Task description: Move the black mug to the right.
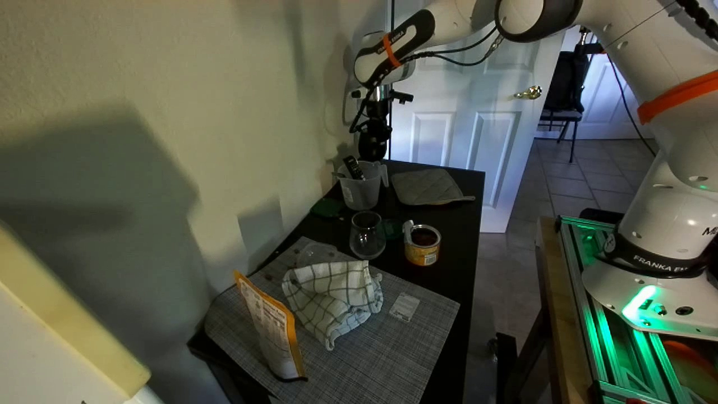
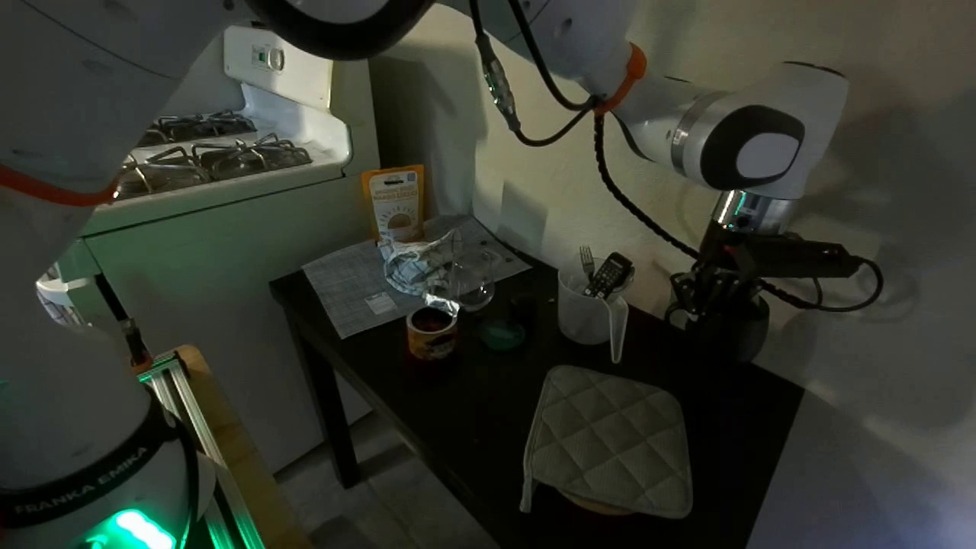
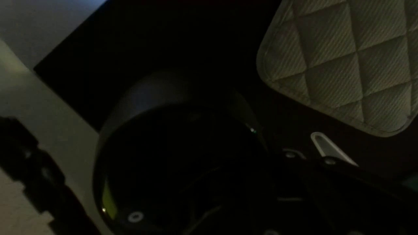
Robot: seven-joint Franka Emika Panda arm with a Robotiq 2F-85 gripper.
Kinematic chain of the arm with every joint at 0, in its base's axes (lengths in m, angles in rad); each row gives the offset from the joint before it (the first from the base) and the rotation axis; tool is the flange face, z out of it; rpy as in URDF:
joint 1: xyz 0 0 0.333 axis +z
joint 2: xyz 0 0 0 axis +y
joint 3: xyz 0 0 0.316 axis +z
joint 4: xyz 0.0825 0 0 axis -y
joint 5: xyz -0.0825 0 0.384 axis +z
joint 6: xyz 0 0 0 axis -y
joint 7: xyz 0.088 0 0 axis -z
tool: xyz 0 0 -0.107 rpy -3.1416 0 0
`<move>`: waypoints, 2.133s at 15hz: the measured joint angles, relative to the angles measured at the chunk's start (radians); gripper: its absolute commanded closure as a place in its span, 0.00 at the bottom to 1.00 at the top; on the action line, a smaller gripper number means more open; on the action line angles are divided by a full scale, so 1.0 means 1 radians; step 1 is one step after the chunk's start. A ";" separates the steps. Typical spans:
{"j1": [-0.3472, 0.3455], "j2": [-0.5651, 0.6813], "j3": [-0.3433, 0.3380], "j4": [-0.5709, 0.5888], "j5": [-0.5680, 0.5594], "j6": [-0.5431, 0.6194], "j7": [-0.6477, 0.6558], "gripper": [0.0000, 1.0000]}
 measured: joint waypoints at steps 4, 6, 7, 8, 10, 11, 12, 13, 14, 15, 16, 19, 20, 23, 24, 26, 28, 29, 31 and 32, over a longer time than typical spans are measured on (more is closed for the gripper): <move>-0.001 0.065 0.035 0.058 0.004 -0.012 -0.021 0.97; -0.001 0.091 0.040 0.083 0.004 -0.025 -0.023 0.97; -0.002 0.100 0.040 0.090 0.004 -0.027 -0.023 0.97; -0.003 0.106 0.040 0.097 0.004 -0.029 -0.023 0.97; -0.004 0.113 0.040 0.100 0.004 -0.030 -0.023 0.97; -0.004 0.114 0.040 0.100 0.004 -0.030 -0.022 0.97; -0.004 0.114 0.040 0.099 0.004 -0.030 -0.022 0.97; -0.004 0.114 0.040 0.098 0.004 -0.030 -0.020 0.97; -0.003 0.114 0.040 0.096 0.004 -0.030 -0.019 0.97; -0.003 0.114 0.040 0.091 0.004 -0.029 -0.018 0.97; -0.002 0.112 0.040 0.083 0.004 -0.023 -0.016 0.97; 0.001 0.097 0.040 0.043 0.004 0.014 -0.013 0.97; 0.001 0.091 0.040 0.031 0.004 0.024 -0.010 0.97; 0.001 0.070 0.040 -0.012 0.004 0.061 -0.001 0.63; 0.001 0.062 0.040 -0.026 0.004 0.074 0.002 0.56; 0.001 0.040 0.040 -0.054 0.004 0.094 0.004 0.42; 0.001 0.010 0.040 -0.087 0.004 0.116 0.006 0.26; 0.001 -0.006 0.040 -0.104 0.004 0.128 0.006 0.19; 0.001 -0.047 0.040 -0.145 0.004 0.158 0.006 0.04; 0.002 -0.070 0.040 -0.169 0.003 0.175 0.006 0.01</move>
